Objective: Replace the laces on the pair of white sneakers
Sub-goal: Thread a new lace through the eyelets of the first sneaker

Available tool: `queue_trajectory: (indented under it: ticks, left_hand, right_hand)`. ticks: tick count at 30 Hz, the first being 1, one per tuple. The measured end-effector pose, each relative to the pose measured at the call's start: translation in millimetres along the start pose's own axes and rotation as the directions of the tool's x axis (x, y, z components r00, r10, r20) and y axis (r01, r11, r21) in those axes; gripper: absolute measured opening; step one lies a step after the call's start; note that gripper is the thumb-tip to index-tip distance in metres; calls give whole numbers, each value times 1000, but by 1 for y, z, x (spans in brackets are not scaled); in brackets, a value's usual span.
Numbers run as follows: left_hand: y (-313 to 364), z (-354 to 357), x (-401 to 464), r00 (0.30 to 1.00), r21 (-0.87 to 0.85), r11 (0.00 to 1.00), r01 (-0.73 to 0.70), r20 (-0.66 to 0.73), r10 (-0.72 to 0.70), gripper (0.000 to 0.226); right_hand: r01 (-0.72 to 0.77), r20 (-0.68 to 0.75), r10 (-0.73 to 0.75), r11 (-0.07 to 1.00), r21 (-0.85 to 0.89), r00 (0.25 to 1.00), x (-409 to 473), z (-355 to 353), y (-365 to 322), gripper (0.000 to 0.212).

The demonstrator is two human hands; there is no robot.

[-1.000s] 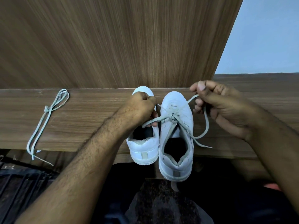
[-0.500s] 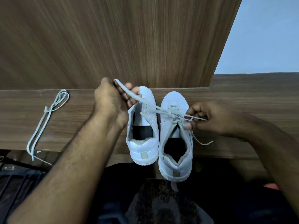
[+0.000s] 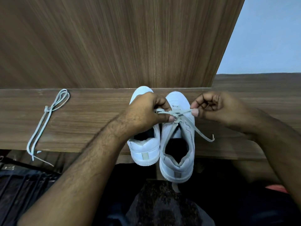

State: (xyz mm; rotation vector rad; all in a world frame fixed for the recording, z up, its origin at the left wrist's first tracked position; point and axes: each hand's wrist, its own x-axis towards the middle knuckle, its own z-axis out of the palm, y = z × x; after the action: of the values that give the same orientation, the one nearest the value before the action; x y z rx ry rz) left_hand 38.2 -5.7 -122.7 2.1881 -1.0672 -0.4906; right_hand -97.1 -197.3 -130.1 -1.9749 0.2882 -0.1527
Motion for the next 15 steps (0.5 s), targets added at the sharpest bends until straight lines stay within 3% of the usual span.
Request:
queue_trajectory:
  ticks: [5,10,12,15]
  left_hand:
    - [2,-4,-1,1000,-84,996,18,-11,-19,22]
    - [0,-10,-3,995,-142,989,39,-89,-52,21]
    - [0,-12,-4,995,-213,976,33,-89,-53,18]
    - [0,-12,-6,996,-327,944,49,-51,-70,12]
  right_hand:
    - [-3,-9,3,999,-50,1000,-1,-6,3,33]
    - [-41,54,62,944,-327,997,-2,-13,10,22]
    - [-35,62,51,969,-245,997,-5,-12,6,26]
    - [-12,12,12,1000,27,1000,-8,-11,-4,24]
